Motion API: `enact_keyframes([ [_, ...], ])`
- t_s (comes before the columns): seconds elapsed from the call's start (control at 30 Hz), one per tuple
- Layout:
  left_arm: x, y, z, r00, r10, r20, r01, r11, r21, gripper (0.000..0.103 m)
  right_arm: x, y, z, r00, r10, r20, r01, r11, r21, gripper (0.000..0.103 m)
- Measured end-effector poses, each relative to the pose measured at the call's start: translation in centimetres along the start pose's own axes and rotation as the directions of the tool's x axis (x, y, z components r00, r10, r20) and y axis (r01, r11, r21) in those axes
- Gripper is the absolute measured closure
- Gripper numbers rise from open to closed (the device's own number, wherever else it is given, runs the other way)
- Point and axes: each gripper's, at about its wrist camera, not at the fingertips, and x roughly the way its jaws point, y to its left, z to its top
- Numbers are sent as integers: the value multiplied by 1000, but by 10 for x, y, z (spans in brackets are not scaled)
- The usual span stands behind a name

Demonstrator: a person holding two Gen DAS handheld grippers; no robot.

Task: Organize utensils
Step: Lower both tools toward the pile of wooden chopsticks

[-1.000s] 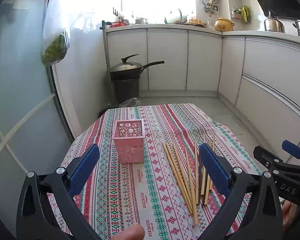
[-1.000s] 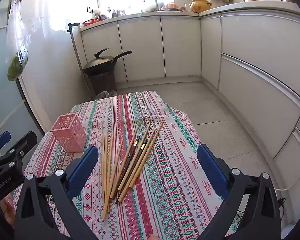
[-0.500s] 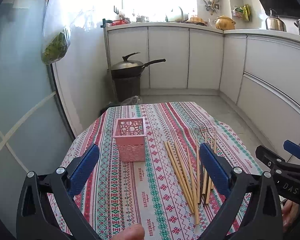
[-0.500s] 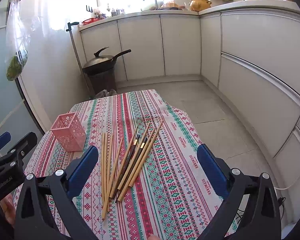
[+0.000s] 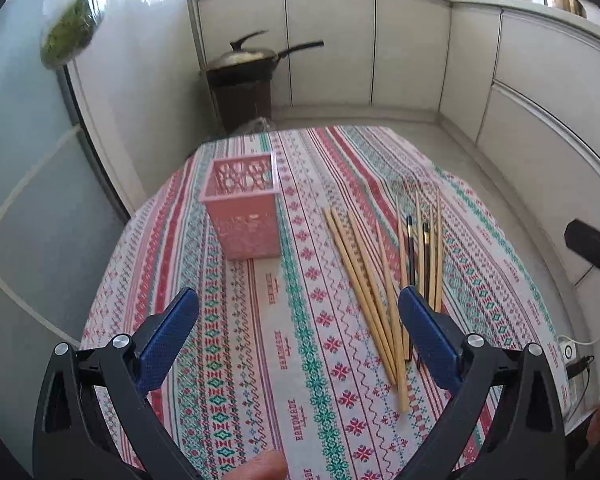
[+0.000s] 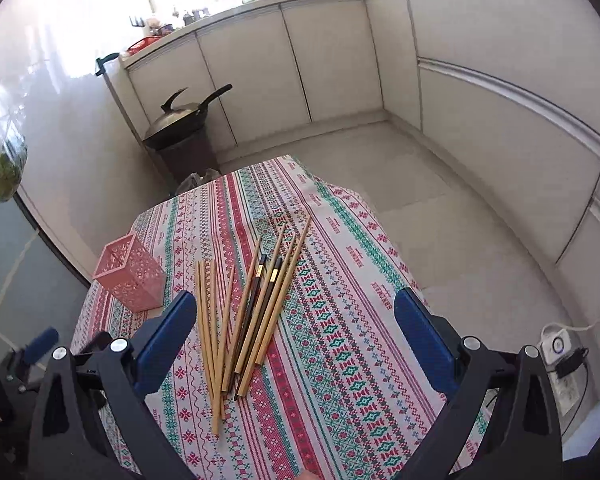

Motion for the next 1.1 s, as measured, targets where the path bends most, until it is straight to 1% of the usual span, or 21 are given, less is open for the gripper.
enact_keyframes([
  [0.2, 12, -10, -6, 999, -17, -36, 18, 999, 26, 7, 21, -26, 2, 993, 10, -115, 7, 989, 150, 7],
  [0.27, 18, -16, -8, 998, -21, -67, 24, 999, 48, 7, 26, -33, 1, 990, 15, -140, 11, 984, 180, 7],
  [0.33, 28, -21, -10, 993, -17, -115, 26, 997, 75, 7, 28, -36, 2, 988, 25, -151, 6, 980, 200, 7],
  [0.37, 33, -24, -13, 990, -24, -138, 35, 996, 83, 7, 28, -37, 2, 988, 28, -151, 3, 979, 204, 7],
  [0.43, 39, -29, -16, 987, -24, -157, 40, 994, 100, 7, 27, -38, 2, 989, 29, -148, 1, 979, 204, 7],
  [0.5, 41, -34, -17, 987, -18, -158, 37, 992, 119, 7, 27, -38, 3, 988, 32, -149, -1, 979, 204, 7],
  [0.73, 44, -45, -16, 986, -29, -164, 53, 988, 144, 7, 30, -37, 1, 984, 49, -171, -14, 979, 202, 7],
  [0.87, 50, -47, -17, 981, -30, -191, 59, 987, 148, 7, 31, -36, 1, 983, 51, -176, -15, 979, 202, 7],
  [0.93, 58, -47, -18, 970, -38, -239, 72, 988, 136, 7, 31, -36, 0, 982, 52, -180, -14, 979, 203, 7],
  [1.0, 70, -41, -17, 949, -83, -306, 110, 991, 74, 7, 31, -36, 1, 982, 48, -182, -10, 979, 203, 7],
  [1.03, 77, -36, -16, 934, -111, -340, 126, 992, 24, 8, 31, -37, 1, 982, 46, -182, -8, 979, 205, 7],
  [1.1, 87, -30, -12, 917, -131, -376, 126, 991, -37, 13, 30, -39, 3, 982, 44, -182, -4, 977, 213, 7],
])
